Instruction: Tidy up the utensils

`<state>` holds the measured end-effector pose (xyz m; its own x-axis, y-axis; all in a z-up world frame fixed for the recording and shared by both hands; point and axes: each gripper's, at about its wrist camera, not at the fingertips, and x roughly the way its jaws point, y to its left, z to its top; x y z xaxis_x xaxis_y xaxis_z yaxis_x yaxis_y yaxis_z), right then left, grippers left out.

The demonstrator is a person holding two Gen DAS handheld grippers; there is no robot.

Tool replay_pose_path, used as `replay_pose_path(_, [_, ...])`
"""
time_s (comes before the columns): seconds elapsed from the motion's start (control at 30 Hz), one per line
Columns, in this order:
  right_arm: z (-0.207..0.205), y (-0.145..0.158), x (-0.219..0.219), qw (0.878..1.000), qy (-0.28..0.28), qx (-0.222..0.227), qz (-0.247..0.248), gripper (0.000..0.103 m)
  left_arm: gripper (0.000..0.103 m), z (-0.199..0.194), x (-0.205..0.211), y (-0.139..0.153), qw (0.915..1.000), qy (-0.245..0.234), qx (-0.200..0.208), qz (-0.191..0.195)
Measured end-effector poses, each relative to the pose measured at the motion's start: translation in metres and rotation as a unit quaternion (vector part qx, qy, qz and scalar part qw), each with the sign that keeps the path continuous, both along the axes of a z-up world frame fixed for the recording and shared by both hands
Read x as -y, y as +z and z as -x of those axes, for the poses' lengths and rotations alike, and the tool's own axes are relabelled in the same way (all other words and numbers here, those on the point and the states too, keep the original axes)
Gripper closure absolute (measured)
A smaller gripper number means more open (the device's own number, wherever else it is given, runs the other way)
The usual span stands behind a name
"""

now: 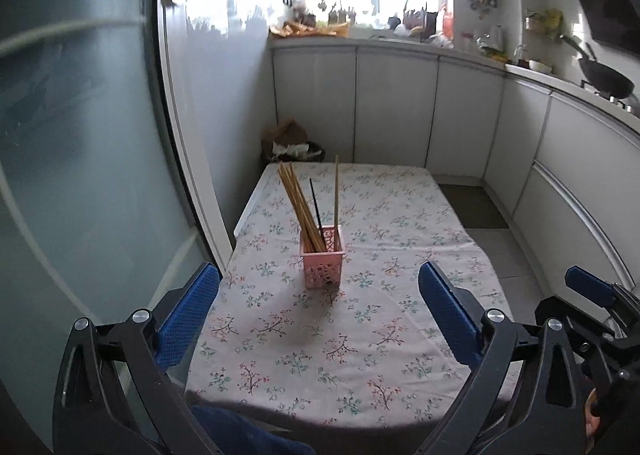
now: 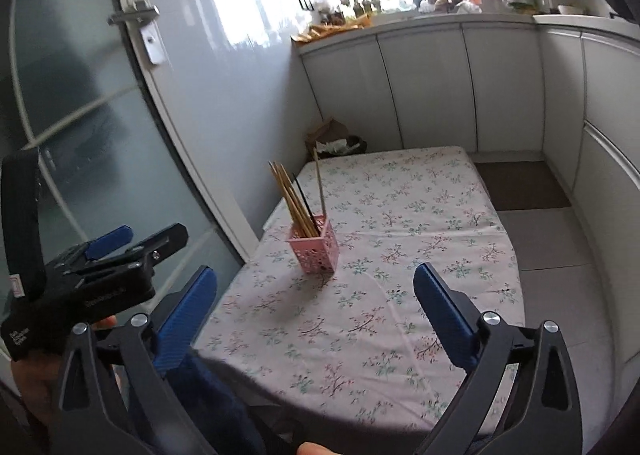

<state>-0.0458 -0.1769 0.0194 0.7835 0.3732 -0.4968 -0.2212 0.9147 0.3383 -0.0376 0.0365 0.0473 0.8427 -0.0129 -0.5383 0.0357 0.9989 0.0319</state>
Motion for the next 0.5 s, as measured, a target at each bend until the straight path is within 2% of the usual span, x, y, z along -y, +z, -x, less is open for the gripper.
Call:
replay_pose_path(0.17, [0.019,0.018,-0.001,1.0,-0.004,-0.005,0.018,0.007,0.007,0.023,0.001,0.013,1.0,-0.002,0.01,-0.002])
replay_pose_path(0.5, [0.041,0.048,-0.015,0.997,-0.012,0.023,0.074,0.007,0.007,0.054,0.0,0.038,0.9993,0.0,0.032,-0.016])
